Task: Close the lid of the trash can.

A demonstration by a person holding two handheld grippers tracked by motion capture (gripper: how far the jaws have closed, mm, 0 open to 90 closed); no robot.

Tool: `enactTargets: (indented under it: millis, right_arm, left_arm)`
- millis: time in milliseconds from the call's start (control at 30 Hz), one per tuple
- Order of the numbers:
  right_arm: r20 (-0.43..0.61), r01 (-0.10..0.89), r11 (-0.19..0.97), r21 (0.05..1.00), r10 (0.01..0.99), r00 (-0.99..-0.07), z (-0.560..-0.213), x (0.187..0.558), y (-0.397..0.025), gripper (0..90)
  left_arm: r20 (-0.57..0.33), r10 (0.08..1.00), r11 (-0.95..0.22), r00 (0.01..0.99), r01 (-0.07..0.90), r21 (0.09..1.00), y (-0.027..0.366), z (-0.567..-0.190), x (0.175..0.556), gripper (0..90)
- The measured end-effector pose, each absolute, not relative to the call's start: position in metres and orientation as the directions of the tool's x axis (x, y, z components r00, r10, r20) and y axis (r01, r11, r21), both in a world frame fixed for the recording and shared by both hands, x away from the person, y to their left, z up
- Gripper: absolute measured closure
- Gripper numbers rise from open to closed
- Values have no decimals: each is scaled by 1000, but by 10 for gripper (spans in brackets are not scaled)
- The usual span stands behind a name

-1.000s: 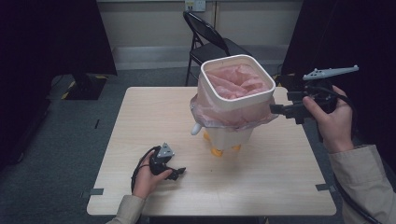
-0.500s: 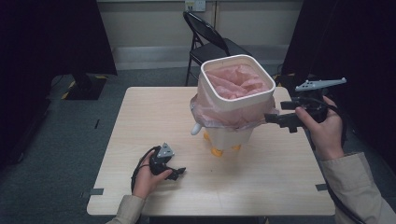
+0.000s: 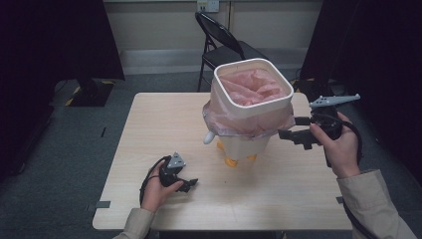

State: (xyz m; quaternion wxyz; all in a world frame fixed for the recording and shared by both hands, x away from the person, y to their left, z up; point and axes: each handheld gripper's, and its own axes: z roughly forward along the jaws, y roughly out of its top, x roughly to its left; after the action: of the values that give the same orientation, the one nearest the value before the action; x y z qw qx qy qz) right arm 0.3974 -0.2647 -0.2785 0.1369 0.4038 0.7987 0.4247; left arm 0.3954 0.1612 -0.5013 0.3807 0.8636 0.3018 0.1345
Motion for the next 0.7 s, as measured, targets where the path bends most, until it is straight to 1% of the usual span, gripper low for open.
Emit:
enactTargets:
  millis: [700]
  right_arm:
    - [140, 536, 308, 786, 756, -640, -304, 391, -265, 158]
  left_arm:
    - [0, 623, -529, 782, 421, 737, 161, -501, 395, 128]
